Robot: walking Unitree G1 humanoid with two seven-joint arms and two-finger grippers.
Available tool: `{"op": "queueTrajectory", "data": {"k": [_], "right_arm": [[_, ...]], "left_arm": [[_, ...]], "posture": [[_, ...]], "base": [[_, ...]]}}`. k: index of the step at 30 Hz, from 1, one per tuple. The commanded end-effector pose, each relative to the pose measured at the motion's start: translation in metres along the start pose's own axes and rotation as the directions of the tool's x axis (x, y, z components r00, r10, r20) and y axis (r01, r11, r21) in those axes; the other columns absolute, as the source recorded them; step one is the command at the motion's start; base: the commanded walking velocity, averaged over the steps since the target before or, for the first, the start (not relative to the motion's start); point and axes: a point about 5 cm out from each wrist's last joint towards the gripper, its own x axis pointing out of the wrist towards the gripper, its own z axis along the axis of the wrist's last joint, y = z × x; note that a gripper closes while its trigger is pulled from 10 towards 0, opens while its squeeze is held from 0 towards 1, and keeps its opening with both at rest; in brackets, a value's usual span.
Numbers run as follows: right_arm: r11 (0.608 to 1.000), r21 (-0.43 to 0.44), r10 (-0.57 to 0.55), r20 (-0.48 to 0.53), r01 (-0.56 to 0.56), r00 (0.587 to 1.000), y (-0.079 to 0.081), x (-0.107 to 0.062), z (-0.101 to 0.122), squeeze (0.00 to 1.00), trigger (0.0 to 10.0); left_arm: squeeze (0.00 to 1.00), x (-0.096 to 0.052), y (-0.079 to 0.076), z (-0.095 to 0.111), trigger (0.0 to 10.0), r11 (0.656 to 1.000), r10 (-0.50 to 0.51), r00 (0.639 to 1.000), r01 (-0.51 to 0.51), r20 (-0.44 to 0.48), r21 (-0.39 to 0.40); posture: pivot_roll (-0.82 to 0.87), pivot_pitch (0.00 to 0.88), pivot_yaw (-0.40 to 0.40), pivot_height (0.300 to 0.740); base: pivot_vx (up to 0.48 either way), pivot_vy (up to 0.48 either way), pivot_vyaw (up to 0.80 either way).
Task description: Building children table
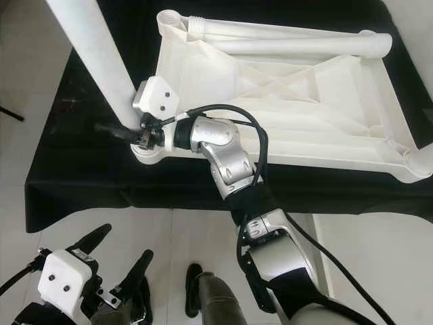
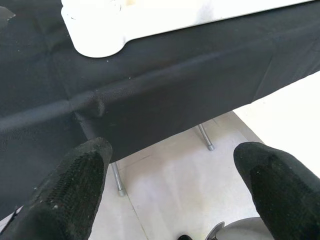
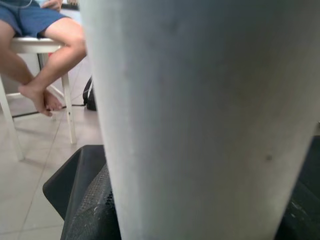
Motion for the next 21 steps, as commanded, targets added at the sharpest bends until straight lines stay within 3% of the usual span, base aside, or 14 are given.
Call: {"op": "queueTrajectory", "data": {"k": [1,8,13,14,15,16,17,19,21], "right_arm": [[0.995,0.092,0.049,-0.14,-0.037,0.989,0.015,-0.006,-0.035,0.0,10.0],[0.988,0.153,0.047,-0.168,-0.021,0.985,0.014,-0.007,-0.039,0.0,10.0],[0.973,0.194,-0.076,-0.258,0.129,0.963,0.01,-0.009,-0.049,0.0,10.0],[0.91,0.237,-0.258,-0.318,0.34,0.912,0.002,-0.011,-0.057,0.0,10.0],[0.91,0.237,-0.258,-0.318,0.34,0.912,0.002,-0.011,-0.057,0.0,10.0],[0.713,0.256,-0.531,-0.411,0.652,0.741,0.0,-0.022,-0.07,0.0,10.0],[0.612,0.247,-0.621,-0.439,0.751,0.65,0.003,-0.03,-0.074,0.0,10.0],[0.555,0.282,-0.646,-0.446,0.783,0.619,0.03,-0.035,-0.079,0.0,10.0],[0.559,0.297,-0.636,-0.446,0.774,0.63,0.036,-0.034,-0.079,0.0,10.0]], "left_arm": [[0.0,-0.002,-0.003,-0.006,10.0,1.0,-0.005,0.999,0.004,-0.031,-0.025],[0.0,-0.001,-0.003,-0.006,10.0,1.0,0.001,1.0,-0.002,-0.027,-0.024],[0.0,-0.001,-0.003,-0.005,10.0,1.0,0.002,1.0,-0.002,-0.025,-0.024],[0.0,-0.001,-0.003,-0.006,10.0,1.0,0.001,1.0,-0.002,-0.025,-0.024],[0.0,-0.001,-0.003,-0.006,10.0,1.0,0.001,1.0,-0.002,-0.025,-0.024],[0.0,-0.001,-0.003,-0.006,10.0,1.0,0.001,1.0,-0.002,-0.025,-0.025],[0.0,-0.001,-0.004,-0.006,10.0,1.0,0.001,1.0,-0.002,-0.024,-0.025],[0.0,0.0,-0.004,-0.005,10.0,1.0,0.001,1.0,-0.002,-0.022,-0.027],[0.0,0.0,-0.004,-0.005,10.0,1.0,0.001,1.0,-0.002,-0.022,-0.027]], "posture": [[-0.15,0.38,-0.104,0.74],[-0.15,0.374,-0.108,0.74],[-0.16,0.375,-0.112,0.74],[-0.16,0.373,-0.116,0.74],[-0.16,0.373,-0.116,0.74],[-0.17,0.372,-0.121,0.74],[-0.17,0.372,-0.121,0.74],[-0.17,0.374,-0.121,0.74],[-0.17,0.374,-0.121,0.74]], "base": [[0.0,0.0,0.0],[0.0,0.0,0.0],[0.0,0.0,0.0],[0.0,0.0,0.0],[0.0,0.0,0.0],[0.0,0.0,0.0],[0.0,0.0,0.0],[0.0,0.0,0.0],[0.0,0.0,0.0]]}}
